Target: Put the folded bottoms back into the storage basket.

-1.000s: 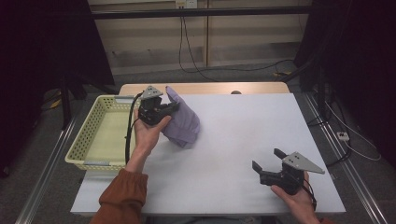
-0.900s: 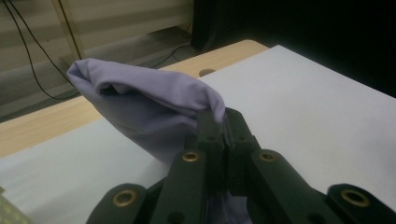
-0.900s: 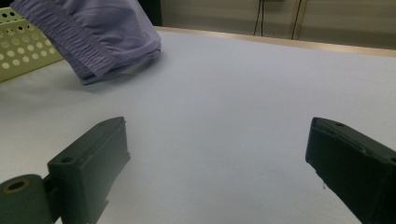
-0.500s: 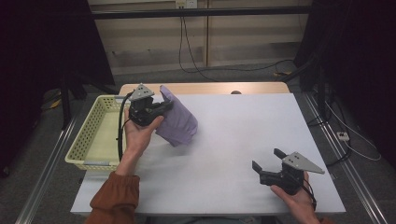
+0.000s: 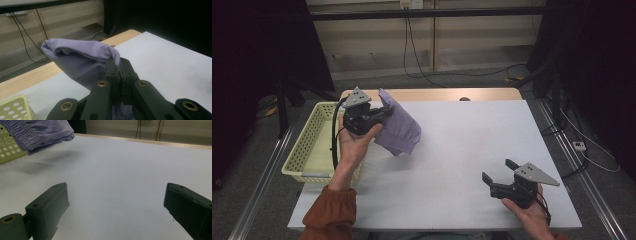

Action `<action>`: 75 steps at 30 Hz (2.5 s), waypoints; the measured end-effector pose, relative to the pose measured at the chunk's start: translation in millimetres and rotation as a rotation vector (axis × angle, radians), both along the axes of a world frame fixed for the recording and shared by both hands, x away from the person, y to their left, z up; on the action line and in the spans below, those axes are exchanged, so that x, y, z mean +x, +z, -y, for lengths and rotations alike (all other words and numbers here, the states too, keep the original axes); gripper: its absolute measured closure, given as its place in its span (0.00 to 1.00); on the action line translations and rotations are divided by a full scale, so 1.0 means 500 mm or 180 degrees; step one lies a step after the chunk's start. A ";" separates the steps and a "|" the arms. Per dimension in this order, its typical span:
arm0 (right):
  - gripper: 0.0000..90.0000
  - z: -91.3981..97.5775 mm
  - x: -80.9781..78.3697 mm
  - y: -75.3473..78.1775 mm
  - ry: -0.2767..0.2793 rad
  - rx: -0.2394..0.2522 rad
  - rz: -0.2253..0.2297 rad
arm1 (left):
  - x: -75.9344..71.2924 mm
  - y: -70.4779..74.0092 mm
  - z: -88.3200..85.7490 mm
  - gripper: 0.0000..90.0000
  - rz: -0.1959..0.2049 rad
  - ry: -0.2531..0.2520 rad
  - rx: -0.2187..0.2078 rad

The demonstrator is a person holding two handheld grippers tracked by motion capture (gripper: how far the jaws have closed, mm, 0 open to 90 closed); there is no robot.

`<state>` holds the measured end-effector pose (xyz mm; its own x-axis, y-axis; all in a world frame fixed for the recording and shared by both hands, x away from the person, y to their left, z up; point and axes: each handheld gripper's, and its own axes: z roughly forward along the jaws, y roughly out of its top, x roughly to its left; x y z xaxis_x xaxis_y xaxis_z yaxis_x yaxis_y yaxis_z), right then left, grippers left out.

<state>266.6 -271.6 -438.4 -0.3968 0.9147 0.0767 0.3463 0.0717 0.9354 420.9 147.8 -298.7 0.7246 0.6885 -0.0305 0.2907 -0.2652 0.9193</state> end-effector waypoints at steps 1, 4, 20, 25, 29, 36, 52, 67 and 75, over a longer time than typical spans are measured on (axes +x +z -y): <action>0.06 0.000 0.000 0.000 0.0003 -0.0003 -0.0001 | -0.003 0.001 -0.001 0.97 0.0002 0.0003 -0.0014; 0.06 0.000 0.000 0.000 0.0011 0.0000 0.0000 | -0.012 0.009 -0.004 0.97 0.0002 0.0013 -0.0056; 0.06 0.001 -0.002 0.001 0.0020 0.0008 0.0007 | -0.044 0.055 -0.038 0.97 0.0226 0.0099 -0.0146; 0.06 0.000 -0.003 0.002 0.0030 0.0006 0.0019 | -0.052 0.065 -0.054 0.97 0.0271 0.0147 -0.0195; 0.06 0.000 -0.003 0.002 0.0032 0.0010 0.0013 | -0.057 0.073 -0.066 0.97 0.0313 0.0171 -0.0216; 0.06 0.000 -0.003 0.002 0.0032 0.0011 0.0014 | -0.077 0.093 -0.077 0.97 0.0477 0.0189 -0.0231; 0.06 0.001 -0.003 0.002 0.0017 0.0000 0.0036 | -0.092 0.122 -0.119 0.97 0.0563 0.0304 -0.0325; 0.06 -0.001 -0.005 0.003 0.0029 -0.0002 0.0044 | -0.129 0.137 -0.172 0.97 0.0641 0.0488 -0.0378; 0.06 -0.003 -0.006 0.003 0.0039 0.0001 0.0035 | -0.134 0.133 -0.209 0.97 0.0623 0.0655 -0.0364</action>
